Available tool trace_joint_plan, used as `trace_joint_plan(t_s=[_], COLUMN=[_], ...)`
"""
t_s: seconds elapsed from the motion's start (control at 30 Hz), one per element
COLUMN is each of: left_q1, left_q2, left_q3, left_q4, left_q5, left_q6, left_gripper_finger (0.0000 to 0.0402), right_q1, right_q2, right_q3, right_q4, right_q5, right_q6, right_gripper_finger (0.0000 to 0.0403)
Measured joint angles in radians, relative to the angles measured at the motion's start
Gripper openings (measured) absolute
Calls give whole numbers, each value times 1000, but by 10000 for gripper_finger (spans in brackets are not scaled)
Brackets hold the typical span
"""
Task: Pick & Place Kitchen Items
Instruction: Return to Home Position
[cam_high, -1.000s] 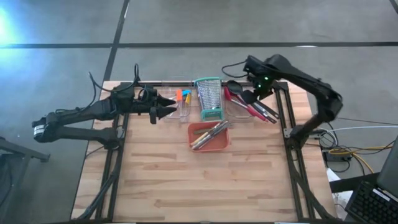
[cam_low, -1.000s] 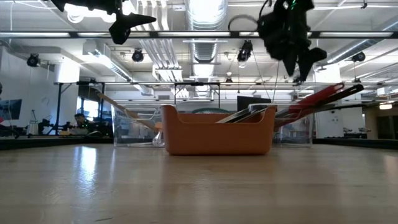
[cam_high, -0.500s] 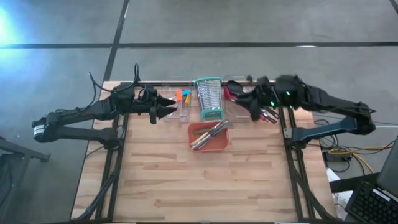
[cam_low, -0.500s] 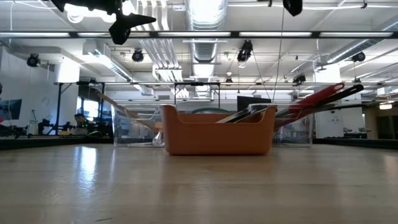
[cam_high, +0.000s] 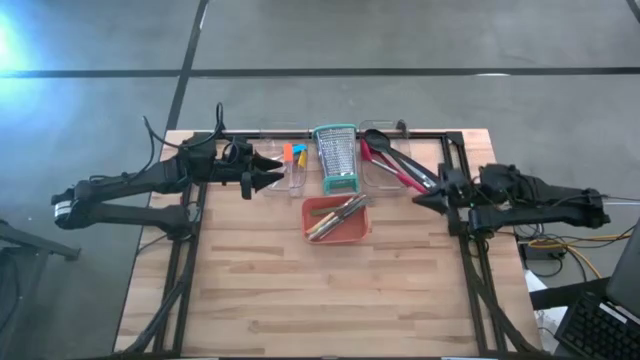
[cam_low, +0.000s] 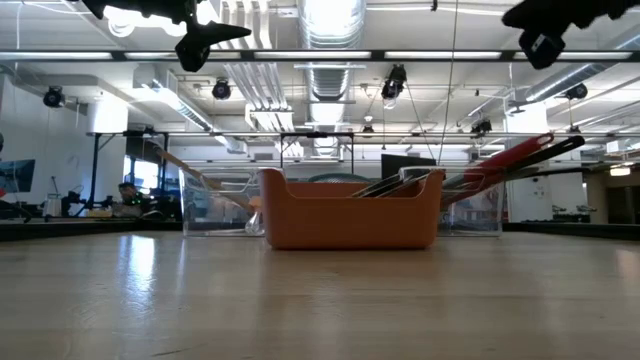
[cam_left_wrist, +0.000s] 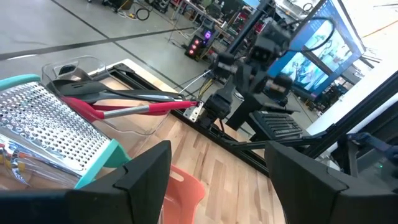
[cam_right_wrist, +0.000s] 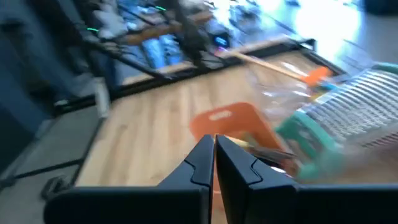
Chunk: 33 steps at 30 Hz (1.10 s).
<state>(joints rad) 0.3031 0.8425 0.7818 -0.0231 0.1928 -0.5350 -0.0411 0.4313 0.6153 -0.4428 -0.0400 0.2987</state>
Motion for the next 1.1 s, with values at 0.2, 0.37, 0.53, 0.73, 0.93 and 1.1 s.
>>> trace_joint_plan(t_s=[0.2, 0.37, 0.53, 0.73, 0.93, 1.1], left_q1=[0, 0, 0, 0, 0, 0], left_q2=[0, 0, 0, 0, 0, 0], left_q3=[0, 0, 0, 0, 0, -1], left_q4=[0, 0, 0, 0, 0, -3], left_q5=[0, 0, 0, 0, 0, 0], left_q6=[0, 0, 0, 0, 0, 0], left_gripper_finger=[264, 264, 264, 264, 264, 264], right_q1=[0, 0, 0, 0, 0, 0], right_q2=[-159, -253, -313, -340, -317, -311], right_q3=[-220, -360, -455, -532, -554, -554], right_q4=[194, 251, 278, 297, 327, 323], right_q5=[-49, -75, -77, -73, -65, -65], right_q6=[-76, -177, -289, -328, -322, -340], right_gripper_finger=[12, 12, 12, 13, 13, 13])
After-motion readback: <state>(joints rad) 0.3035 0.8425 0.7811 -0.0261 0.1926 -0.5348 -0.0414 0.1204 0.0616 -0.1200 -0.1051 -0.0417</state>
